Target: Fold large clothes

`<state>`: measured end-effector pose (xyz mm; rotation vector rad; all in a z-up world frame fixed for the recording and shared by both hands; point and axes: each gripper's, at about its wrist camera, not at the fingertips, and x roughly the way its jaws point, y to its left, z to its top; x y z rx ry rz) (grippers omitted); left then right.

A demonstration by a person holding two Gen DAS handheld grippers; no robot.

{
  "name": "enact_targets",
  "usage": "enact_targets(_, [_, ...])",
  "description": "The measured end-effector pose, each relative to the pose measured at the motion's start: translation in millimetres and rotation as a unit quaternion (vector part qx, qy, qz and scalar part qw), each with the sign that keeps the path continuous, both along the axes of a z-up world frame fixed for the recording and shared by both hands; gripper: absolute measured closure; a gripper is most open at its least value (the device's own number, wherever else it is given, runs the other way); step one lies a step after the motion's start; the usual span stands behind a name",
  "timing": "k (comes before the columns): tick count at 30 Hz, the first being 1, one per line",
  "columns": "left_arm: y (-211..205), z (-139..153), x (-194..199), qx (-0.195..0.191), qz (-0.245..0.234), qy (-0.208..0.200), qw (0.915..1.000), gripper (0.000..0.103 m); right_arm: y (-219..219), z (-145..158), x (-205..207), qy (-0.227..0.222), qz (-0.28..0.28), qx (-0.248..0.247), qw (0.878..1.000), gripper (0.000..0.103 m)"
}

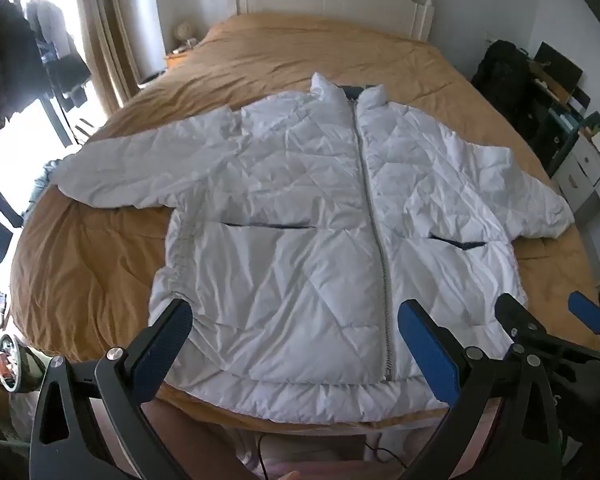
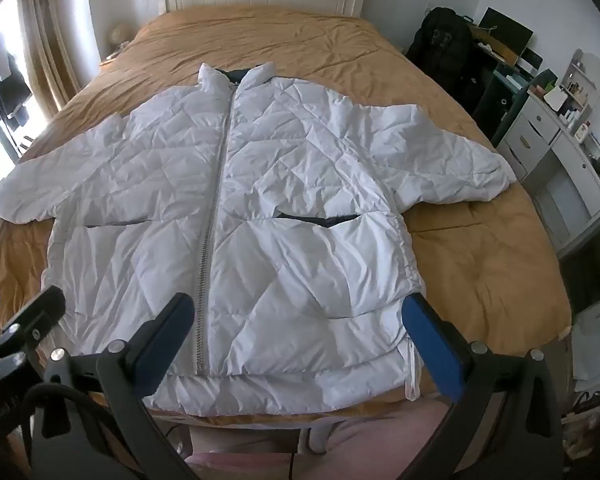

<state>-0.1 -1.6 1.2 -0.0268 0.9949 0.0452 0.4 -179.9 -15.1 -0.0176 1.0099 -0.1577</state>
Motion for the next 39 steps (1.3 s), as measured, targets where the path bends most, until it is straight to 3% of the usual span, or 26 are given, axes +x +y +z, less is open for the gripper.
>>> enact_targets(3, [3.6,-1.2,11.5,-0.005,-0.007,0.012,0.9999,0.0,1.3,0.4,0.1,0.002,0.003,0.002,1.0,0.0])
enact_targets(6, [10.6,0.5,1.1,-0.021,-0.004,-0.013,0.9997,0.0,0.1,-0.6,0.8,0.001,0.002,0.004,1.0,0.0])
enact_targets(21, [5.8,-9.8,4.0,-0.01,-0.006,0.002,0.9999,0.001,3.7,-2.4,3.9,0.004,0.009,0.006,1.0,0.0])
enact_targets(27, [3.6,-10.1,4.0,0.001,-0.002,-0.008,1.0,0.001,5.1,-3.3,4.8,0.002,0.013,0.0,1.0,0.0])
enact_targets(32, [6.4,-10.9,4.3,-0.024,-0.008,-0.005,0.9997,0.001,3.0,-2.8,4.4,0.003,0.009,0.003,1.0,0.0])
enact_targets(39, [8.0,-7.6,1.4,-0.007,0.001,-0.015,0.9999,0.001,3.1,-4.4,4.8,0.004,0.011,0.005,1.0,0.0])
